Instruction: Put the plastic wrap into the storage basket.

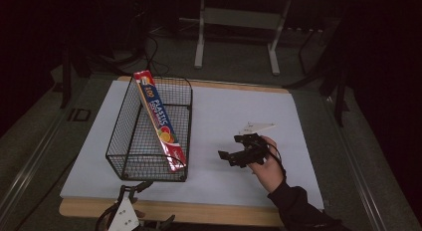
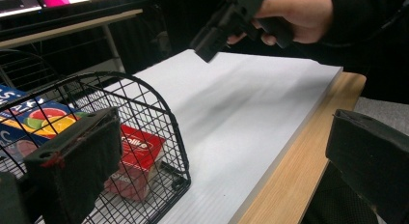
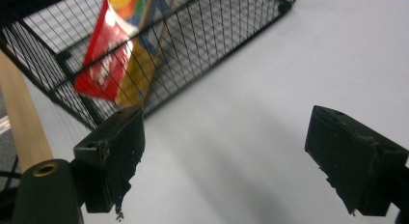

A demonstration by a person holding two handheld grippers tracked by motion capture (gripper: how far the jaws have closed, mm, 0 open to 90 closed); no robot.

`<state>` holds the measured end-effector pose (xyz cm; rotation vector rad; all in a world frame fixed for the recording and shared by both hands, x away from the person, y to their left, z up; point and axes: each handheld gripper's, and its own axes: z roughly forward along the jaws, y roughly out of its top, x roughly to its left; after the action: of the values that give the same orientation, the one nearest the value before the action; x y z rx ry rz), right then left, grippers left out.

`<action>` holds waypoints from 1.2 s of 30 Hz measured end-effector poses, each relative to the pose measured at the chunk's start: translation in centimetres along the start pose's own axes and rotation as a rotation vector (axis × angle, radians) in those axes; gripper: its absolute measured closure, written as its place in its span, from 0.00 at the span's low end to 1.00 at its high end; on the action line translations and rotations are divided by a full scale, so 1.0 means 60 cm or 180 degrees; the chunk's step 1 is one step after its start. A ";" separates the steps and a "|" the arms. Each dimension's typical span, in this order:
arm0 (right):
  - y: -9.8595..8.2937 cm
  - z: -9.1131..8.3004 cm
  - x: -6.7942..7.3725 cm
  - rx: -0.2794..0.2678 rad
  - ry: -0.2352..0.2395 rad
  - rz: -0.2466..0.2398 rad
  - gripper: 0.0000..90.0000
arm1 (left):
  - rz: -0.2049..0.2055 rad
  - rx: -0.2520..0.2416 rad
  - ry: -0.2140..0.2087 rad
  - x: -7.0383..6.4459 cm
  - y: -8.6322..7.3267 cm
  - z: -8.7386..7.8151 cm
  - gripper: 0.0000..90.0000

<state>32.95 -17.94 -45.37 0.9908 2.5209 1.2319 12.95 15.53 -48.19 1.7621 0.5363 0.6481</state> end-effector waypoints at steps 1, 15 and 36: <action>-0.006 -0.002 -0.001 0.0008 -0.0002 0.0014 0.16 | -0.0001 0.0002 -0.0001 0.000 0.000 0.000 0.00; -0.055 -0.026 -0.007 0.0011 -0.0090 -0.0051 0.16 | 0.0008 0.0002 -0.0004 0.000 0.000 0.001 0.00; -0.092 -0.024 -0.020 0.0032 -0.0317 -0.0201 0.16 | 0.0012 0.0011 -0.0037 0.000 0.000 0.000 0.00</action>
<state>30.55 -22.02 -48.73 0.9427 2.4645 1.1248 12.98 15.52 -48.17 1.7694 0.5265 0.6397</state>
